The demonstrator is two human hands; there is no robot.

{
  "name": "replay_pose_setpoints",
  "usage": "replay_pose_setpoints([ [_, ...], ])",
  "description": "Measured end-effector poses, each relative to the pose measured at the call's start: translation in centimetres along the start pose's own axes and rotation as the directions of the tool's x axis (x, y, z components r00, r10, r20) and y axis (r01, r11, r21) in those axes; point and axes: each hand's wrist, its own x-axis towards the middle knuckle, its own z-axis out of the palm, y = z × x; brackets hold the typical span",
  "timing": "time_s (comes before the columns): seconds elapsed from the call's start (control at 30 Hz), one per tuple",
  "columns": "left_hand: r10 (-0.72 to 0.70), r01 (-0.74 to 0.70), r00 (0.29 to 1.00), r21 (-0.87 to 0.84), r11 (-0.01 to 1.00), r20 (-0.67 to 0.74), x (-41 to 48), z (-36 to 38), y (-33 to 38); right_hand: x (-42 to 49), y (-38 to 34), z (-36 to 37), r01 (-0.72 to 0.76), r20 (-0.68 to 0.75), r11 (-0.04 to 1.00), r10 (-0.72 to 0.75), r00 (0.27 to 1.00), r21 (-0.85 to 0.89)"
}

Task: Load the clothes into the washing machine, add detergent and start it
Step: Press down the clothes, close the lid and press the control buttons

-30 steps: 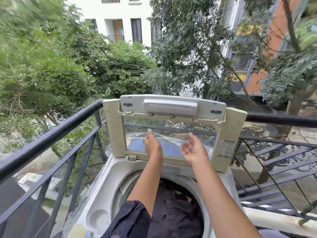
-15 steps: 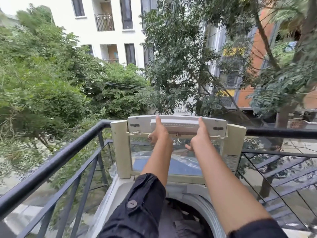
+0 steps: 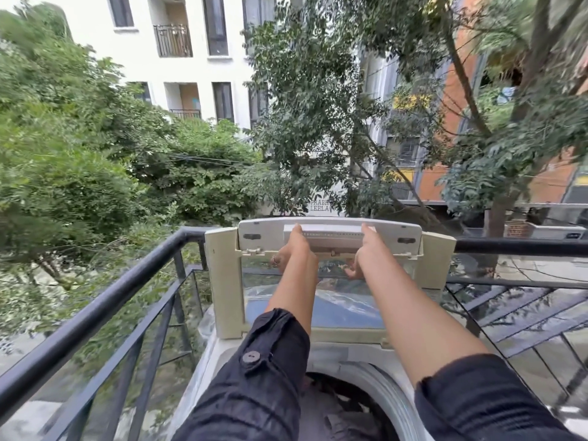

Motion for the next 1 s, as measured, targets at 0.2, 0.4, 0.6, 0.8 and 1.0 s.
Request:
replay_pose_setpoints([
  [0.2, 0.046, -0.049, 0.997, 0.063, 0.997, 0.062, 1.2, -0.8, -0.6, 0.7, 0.5, -0.2, 0.041, -0.027, 0.999, -0.041, 0.999, 0.014],
  [0.4, 0.060, -0.068, 0.994, 0.077, 0.995, 0.096, 1.0, -1.6, -1.0, -0.1, 1.2, -0.7, 0.042, -0.057, 0.998, -0.040, 0.998, 0.042],
  [0.6, 0.040, -0.048, 0.993, 0.078, 0.996, 0.109, -0.5, -2.8, -1.8, -0.2, 2.2, -2.1, 0.059, 0.000, 0.993, -0.060, 0.998, 0.102],
  [0.8, 0.031, -0.028, 0.994, -0.034, 0.999, 0.101, -1.4, -4.0, -3.0, -0.8, 3.3, -3.8, 0.064, -0.003, 0.983, -0.065, 0.998, 0.169],
  [1.0, 0.086, -0.071, 0.994, -0.203, 0.977, 0.066, -4.6, -6.1, -4.6, -2.7, 4.9, -6.2, 0.058, -0.018, 0.989, -0.056, 0.998, 0.135],
])
